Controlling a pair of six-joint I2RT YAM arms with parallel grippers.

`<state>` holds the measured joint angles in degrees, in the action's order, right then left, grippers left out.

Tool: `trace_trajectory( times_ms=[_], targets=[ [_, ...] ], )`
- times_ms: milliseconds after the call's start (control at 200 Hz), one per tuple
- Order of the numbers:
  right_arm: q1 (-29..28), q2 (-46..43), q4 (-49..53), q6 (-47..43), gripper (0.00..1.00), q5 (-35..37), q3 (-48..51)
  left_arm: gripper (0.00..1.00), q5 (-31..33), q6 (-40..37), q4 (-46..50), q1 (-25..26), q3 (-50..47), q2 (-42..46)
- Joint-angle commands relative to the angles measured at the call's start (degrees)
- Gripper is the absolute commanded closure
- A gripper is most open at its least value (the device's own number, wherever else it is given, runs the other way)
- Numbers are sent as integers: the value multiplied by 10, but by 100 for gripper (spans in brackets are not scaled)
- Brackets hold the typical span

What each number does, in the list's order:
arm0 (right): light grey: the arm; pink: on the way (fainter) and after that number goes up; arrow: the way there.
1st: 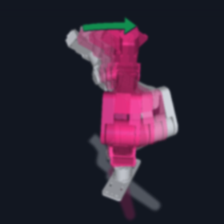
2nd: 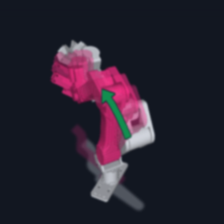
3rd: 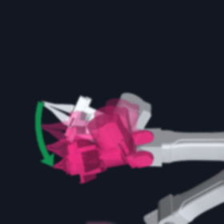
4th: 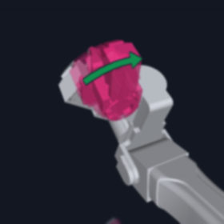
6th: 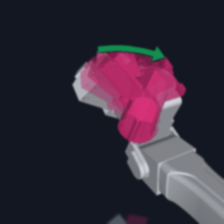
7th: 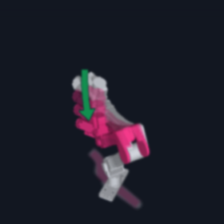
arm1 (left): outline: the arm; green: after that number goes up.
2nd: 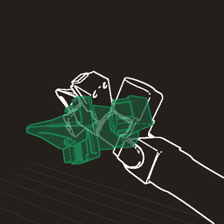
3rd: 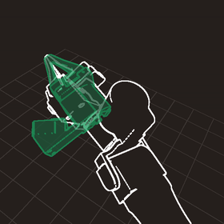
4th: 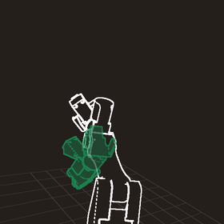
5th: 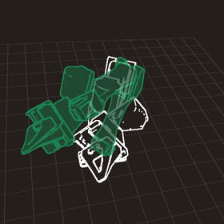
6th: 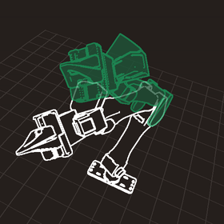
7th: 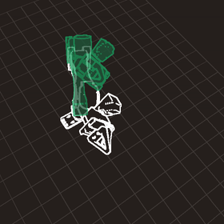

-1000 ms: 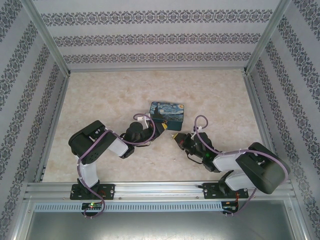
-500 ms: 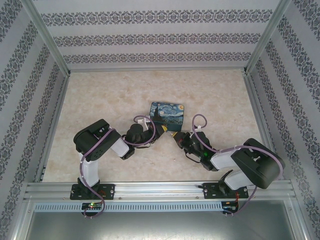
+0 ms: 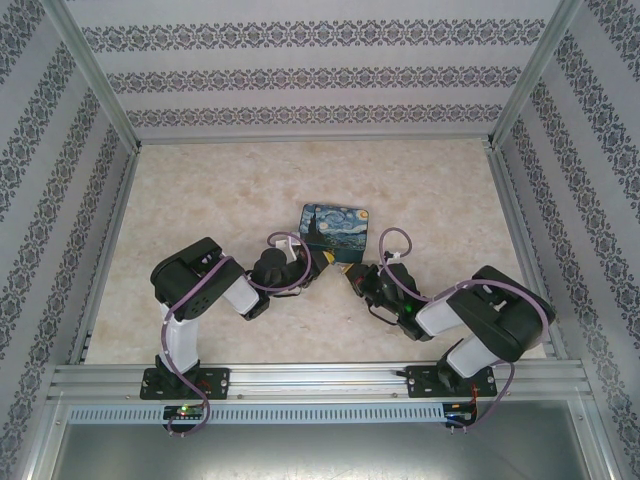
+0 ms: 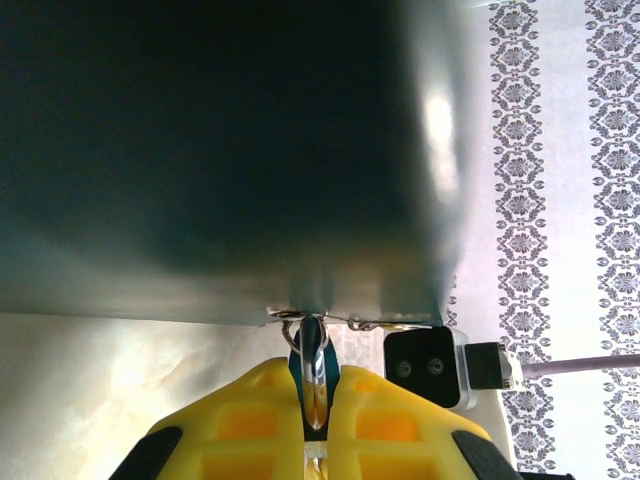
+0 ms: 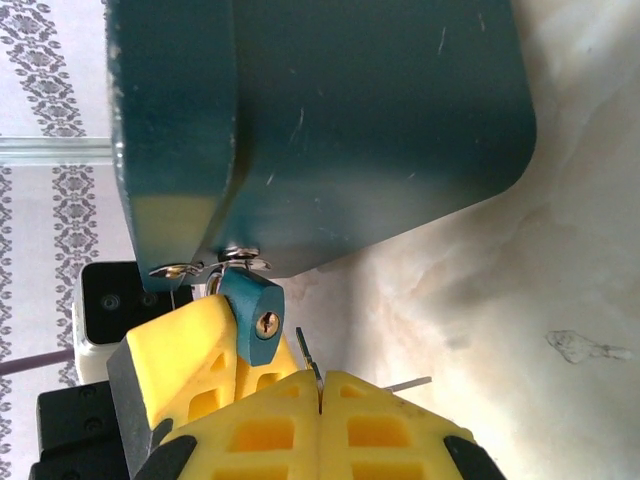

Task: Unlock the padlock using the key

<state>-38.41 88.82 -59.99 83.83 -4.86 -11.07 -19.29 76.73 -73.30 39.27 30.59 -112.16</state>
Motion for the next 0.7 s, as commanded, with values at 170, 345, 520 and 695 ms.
trace_trajectory(
  times_ms=[170,345,520,695],
  targets=[
    [-7,14,-41,7,100,14,-15,100,-3,4,-56,-5,-1,-7],
    [-7,12,-40,6,100,13,-16,100,-4,3,-58,-5,-2,-12],
    [-8,11,-40,5,100,12,-18,100,-4,5,-60,-5,-2,-15],
    [-9,12,-40,5,100,9,-21,100,-5,12,-63,-5,1,-15]
  ],
)
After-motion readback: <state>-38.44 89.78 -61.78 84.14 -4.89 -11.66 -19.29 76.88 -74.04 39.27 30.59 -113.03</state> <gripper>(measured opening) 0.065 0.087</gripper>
